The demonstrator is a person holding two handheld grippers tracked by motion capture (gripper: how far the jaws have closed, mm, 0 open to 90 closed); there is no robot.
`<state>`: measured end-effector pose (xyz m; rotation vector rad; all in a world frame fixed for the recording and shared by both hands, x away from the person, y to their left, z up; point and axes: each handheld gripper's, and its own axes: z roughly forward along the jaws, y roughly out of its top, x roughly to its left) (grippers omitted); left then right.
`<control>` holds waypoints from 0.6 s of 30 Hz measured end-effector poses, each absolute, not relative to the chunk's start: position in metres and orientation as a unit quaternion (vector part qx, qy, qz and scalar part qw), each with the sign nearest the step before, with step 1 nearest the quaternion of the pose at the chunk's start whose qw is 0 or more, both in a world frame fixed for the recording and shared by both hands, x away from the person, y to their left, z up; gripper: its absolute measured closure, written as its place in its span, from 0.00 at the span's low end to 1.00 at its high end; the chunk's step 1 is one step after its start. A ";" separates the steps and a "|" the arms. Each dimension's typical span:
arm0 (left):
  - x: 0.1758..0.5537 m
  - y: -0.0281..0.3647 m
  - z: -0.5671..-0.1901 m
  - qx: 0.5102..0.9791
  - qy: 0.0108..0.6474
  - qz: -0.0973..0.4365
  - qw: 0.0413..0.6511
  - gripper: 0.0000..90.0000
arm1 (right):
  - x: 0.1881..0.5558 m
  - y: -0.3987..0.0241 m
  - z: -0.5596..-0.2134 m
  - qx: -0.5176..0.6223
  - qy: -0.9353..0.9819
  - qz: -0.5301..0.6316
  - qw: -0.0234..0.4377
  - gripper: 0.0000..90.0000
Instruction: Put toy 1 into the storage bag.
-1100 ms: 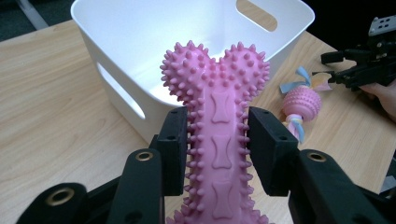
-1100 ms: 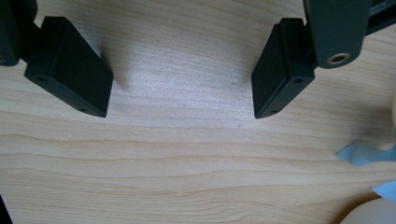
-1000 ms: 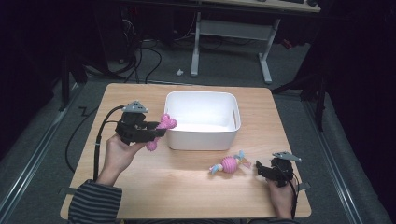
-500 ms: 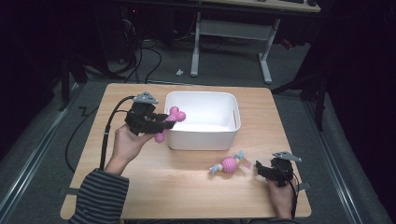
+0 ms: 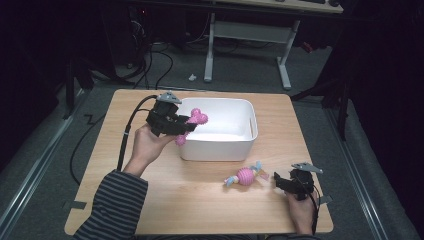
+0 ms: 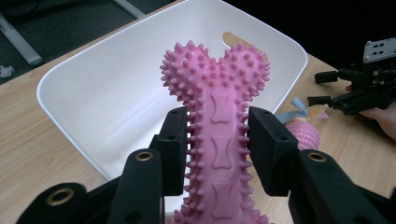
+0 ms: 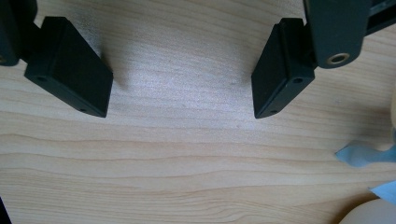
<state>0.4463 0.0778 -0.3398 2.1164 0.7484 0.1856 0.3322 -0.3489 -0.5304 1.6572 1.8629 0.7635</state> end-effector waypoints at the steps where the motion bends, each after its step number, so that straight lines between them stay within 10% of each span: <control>1: 0.446 0.078 -0.340 0.848 0.300 0.074 0.430 0.66 | 0.332 -0.349 -0.530 0.613 0.689 0.282 0.264 0.23; 18: 0.467 0.050 -0.346 0.860 0.288 0.079 0.414 0.66 | 0.332 -0.349 -0.530 0.612 0.690 0.283 0.264 0.23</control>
